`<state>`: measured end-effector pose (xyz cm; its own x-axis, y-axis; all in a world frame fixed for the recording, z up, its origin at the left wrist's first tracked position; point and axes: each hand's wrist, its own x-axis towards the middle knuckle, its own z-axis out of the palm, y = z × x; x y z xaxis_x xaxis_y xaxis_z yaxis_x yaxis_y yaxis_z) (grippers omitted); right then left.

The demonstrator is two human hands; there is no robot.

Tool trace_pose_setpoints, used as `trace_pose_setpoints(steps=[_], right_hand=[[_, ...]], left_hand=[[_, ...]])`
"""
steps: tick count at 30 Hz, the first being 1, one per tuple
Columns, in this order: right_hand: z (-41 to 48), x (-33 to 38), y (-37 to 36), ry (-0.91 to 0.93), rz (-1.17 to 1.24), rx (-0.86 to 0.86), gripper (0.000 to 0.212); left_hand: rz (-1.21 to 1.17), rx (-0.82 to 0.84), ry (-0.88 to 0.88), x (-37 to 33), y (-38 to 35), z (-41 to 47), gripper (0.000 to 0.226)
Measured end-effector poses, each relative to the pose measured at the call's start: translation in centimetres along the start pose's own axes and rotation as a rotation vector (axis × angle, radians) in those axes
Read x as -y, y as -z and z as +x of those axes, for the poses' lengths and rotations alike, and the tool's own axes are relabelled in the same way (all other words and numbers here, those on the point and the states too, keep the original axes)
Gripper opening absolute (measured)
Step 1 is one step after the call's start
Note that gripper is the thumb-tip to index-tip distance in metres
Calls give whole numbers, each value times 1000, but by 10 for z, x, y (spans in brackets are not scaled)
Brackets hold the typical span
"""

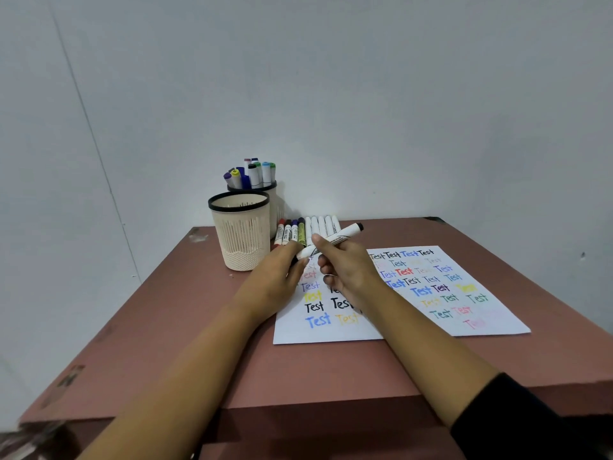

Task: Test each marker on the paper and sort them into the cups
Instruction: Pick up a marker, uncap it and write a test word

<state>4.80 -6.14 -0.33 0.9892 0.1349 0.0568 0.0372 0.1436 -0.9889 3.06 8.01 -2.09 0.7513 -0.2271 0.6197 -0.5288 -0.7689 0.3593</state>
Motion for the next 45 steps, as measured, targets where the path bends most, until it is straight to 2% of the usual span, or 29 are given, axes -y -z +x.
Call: trace_pose_setpoints(steps=[8, 13, 18, 21, 24, 28, 37, 45], right_hand=[[2, -2, 0, 46, 11, 15, 23], [0, 3, 1, 84, 70, 40, 19], [0, 9, 1, 43, 273, -130, 13], [1, 12, 2, 26, 389, -151, 10], [-1, 9, -5, 85, 255, -116, 16], [-5, -1, -19, 149, 0, -84, 20], [-9, -12, -26, 150, -232, -21, 15], [-14, -12, -28, 165, -297, 22, 17]], left_hand=[[-100, 4, 90, 1, -1, -1, 21], [-151, -75, 170, 2, 2, 0, 21], [-265, -70, 337, 2, 6, 2, 22], [-306, -143, 528, 7, 8, 5, 9], [-509, -201, 680, 9, 12, 5, 15], [-691, -235, 764, 8, 16, 6, 16], [-727, -235, 771, 11, 15, 5, 18], [-721, -223, 761, 11, 15, 5, 15]])
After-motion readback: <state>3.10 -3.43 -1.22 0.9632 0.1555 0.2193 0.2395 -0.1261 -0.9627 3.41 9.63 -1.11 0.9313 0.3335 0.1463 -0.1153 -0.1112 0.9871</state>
